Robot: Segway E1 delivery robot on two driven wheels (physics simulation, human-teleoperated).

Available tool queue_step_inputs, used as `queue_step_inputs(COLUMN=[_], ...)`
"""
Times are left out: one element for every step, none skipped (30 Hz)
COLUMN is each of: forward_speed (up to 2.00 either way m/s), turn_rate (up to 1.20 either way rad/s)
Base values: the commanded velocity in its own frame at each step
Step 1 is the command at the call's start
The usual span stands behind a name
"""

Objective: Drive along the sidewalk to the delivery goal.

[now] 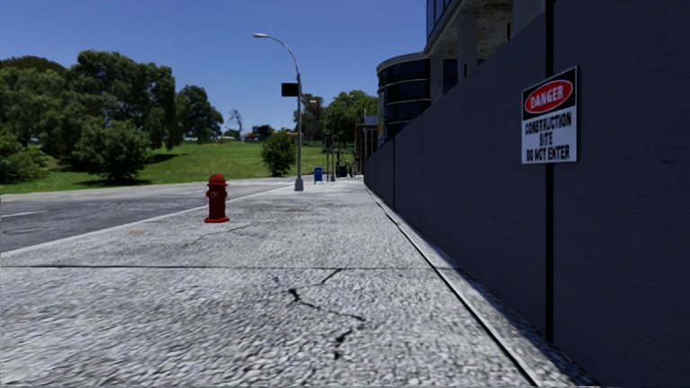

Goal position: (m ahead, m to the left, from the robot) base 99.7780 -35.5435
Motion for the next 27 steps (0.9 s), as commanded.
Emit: queue_step_inputs(forward_speed=[1.61,1.61,1.61,1.61,1.61,1.61,1.61,1.61,1.61,1.61,1.61,1.61,1.61,1.61,1.61,1.61,1.61,1.61,1.61,1.61,1.61,1.61,1.61,1.61,1.61,1.61,1.61], turn_rate=[0.0,0.0,0.0,0.0,0.0,0.0,0.0,0.0,0.0,0.0,0.0,0.0,0.0,0.0,0.0,0.0,0.0,0.03,0.49,0.66,0.66,0.77,0.79,0.32,0.0,0.0,0.0])
